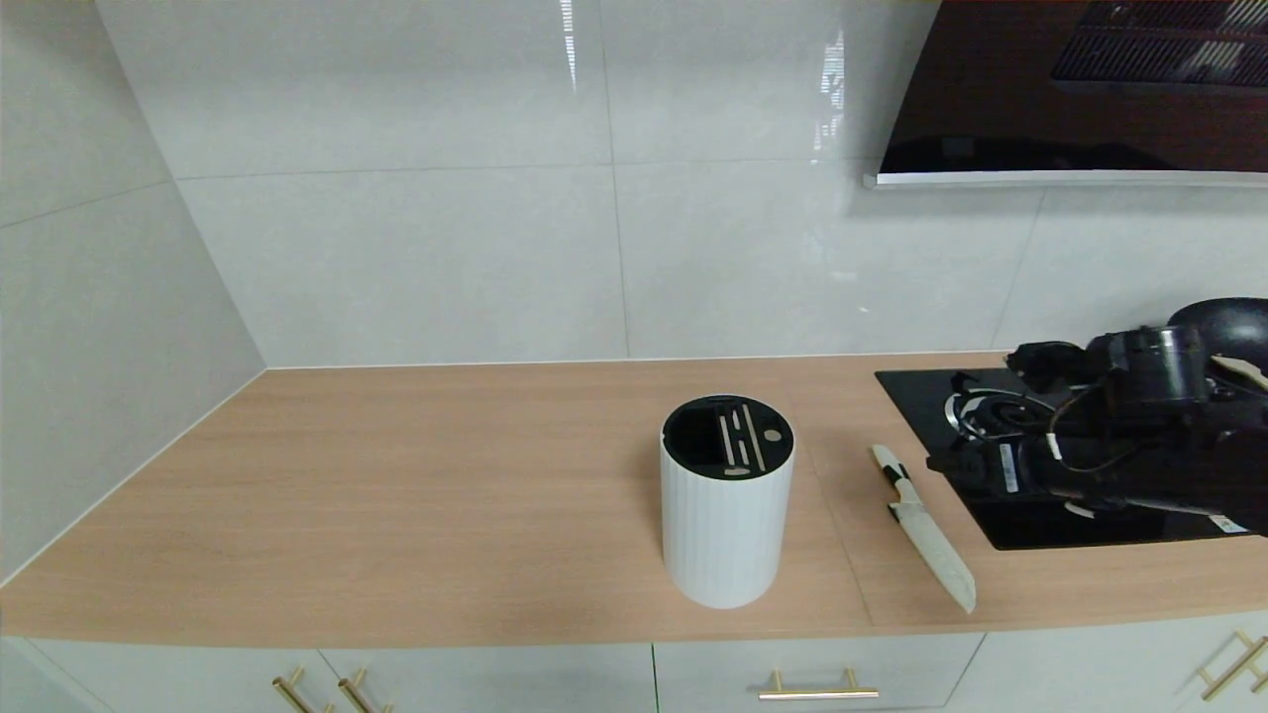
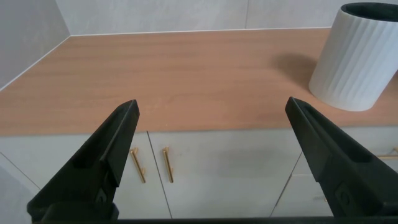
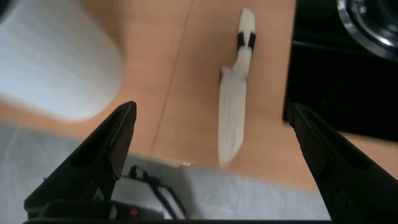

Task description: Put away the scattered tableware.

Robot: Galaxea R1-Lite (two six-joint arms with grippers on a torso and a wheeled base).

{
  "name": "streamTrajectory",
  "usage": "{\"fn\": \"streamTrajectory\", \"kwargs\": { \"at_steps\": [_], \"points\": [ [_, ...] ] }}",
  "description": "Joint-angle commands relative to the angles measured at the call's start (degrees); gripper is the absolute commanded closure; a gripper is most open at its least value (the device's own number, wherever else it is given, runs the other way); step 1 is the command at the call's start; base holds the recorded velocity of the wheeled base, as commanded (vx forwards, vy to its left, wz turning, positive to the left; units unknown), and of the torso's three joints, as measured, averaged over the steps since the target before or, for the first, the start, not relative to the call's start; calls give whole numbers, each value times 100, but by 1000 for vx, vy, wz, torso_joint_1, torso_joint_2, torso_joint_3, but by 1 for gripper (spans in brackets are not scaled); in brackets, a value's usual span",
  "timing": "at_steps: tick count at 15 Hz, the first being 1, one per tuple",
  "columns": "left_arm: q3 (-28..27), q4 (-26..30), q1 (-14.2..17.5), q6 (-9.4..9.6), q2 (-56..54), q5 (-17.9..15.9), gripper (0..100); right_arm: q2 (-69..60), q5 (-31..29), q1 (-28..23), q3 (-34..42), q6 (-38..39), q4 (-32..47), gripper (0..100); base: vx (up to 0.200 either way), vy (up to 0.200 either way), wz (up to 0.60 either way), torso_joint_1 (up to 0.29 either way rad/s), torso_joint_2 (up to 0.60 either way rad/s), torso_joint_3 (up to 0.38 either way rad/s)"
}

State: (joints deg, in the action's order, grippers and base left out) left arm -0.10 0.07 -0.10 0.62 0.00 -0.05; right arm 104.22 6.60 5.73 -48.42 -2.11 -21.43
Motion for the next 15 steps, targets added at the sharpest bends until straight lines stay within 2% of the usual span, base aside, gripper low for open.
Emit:
{"fn": "streamTrajectory", "kwargs": {
  "at_steps": [1,7,15],
  "points": [
    [1,1,1,-1,9,-4,0,1347,-115,7,-704,-18,-63,0,0,0,0,0,0,0],
    [1,1,1,-1,9,-4,0,2454,-695,7,-959,-44,-529,0,0,0,0,0,0,0],
    [1,1,1,-1,9,-4,0,3193,-756,33,-1178,-26,-1188,0,0,0,0,0,0,0]
  ]
}}
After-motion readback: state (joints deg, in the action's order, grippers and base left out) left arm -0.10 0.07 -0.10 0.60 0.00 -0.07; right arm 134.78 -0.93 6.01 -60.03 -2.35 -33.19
